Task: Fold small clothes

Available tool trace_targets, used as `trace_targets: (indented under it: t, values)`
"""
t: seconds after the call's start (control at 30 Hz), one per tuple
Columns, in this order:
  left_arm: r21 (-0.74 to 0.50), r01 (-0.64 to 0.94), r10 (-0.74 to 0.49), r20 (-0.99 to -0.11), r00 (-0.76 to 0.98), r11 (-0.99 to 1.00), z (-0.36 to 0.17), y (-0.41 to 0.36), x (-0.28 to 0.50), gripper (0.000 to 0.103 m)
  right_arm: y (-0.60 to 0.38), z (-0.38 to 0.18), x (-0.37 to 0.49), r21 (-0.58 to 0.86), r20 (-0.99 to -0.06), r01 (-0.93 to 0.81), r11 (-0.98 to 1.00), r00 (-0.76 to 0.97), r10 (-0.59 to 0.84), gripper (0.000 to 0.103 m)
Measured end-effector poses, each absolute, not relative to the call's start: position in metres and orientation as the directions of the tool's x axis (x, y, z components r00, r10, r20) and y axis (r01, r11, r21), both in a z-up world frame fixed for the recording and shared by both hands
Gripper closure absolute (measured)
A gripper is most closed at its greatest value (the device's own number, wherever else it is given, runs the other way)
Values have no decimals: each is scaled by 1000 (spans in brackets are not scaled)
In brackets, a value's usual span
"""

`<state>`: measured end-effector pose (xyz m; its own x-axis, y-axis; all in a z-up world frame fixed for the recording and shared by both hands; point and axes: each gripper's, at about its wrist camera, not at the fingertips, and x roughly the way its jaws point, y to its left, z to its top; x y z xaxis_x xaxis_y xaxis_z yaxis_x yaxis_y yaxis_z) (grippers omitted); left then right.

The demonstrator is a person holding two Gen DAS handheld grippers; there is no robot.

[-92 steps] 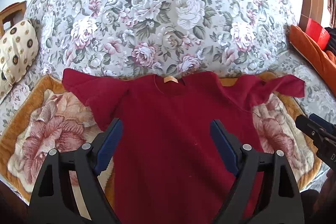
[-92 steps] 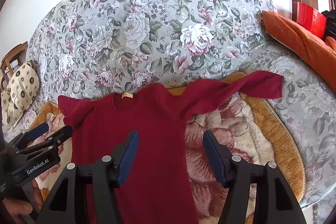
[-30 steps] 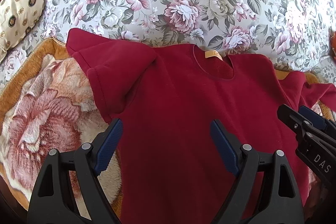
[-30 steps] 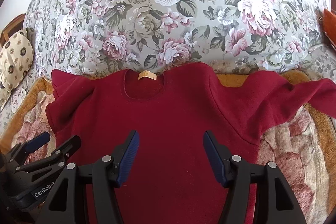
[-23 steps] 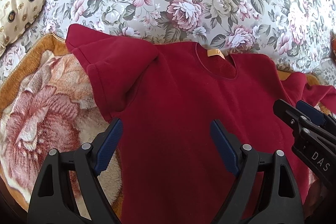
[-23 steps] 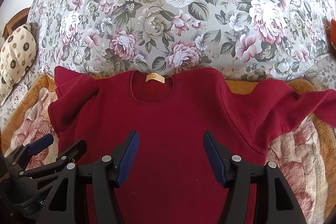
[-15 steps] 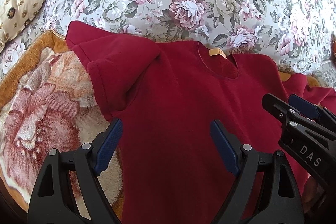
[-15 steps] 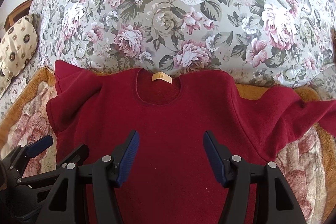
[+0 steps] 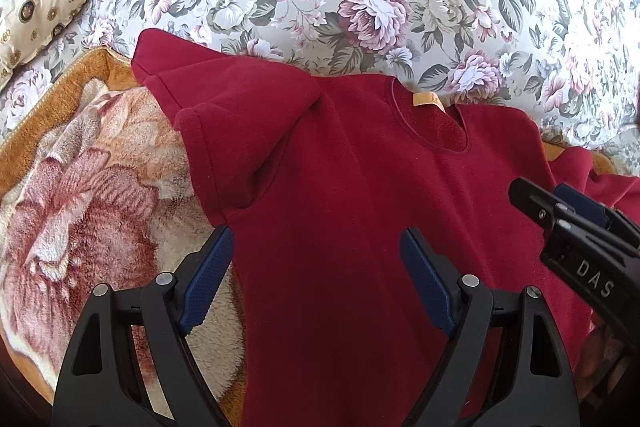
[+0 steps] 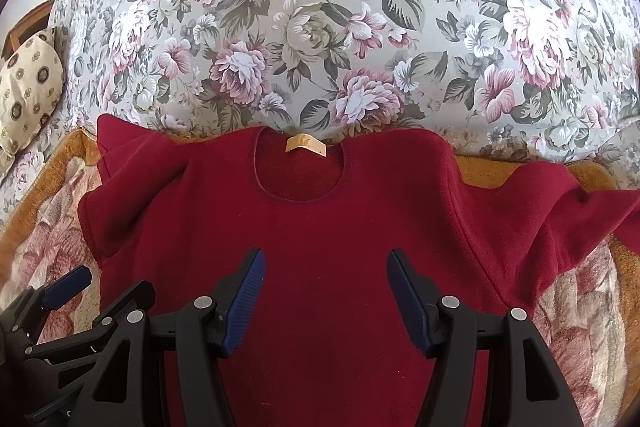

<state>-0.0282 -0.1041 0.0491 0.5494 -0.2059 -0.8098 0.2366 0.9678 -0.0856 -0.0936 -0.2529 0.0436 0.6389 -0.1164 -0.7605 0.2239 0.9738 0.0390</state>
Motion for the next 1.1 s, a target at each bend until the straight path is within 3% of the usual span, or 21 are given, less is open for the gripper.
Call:
trace_targets:
  t: [0.17,0.33,0.4,0.63,0.8,0.93,1.0,1.1]
  values:
    - [-63,222,-180,-807,562,973,46,-91,-34,18,-239,56,-70,33,-765,127,991,642,-57,42]
    - [-70,176,-158,-815,558,982,44,-55,-33,18,-188,80,-7,202,-771,-117,972,593,232,42]
    - [-99,156,-169,-817,552,983,43,-39,-31,18,-156,84,21,215,-769,-189,958,572,286,42]
    - [-78,51,-93,-846,525,996,34,-5,-19,18,-5,44,103,23,-847,-477,878,458,271,43]
    - [-90,-49,-47,-826,561,995,43,30,-12,18,41,3,159,-99,-889,-489,867,434,143,43]
    - [-122,-94,-51,-835,547,988,38,47,-2,18,58,-24,193,-80,-900,-449,890,417,129,43]
    - [-129,-106,-50,-835,548,986,36,51,-2,18,61,-40,203,-105,-910,-419,902,407,83,52]
    - [-144,-118,-56,-834,549,983,34,53,-2,18,61,-38,198,-86,-892,-432,898,434,124,85]
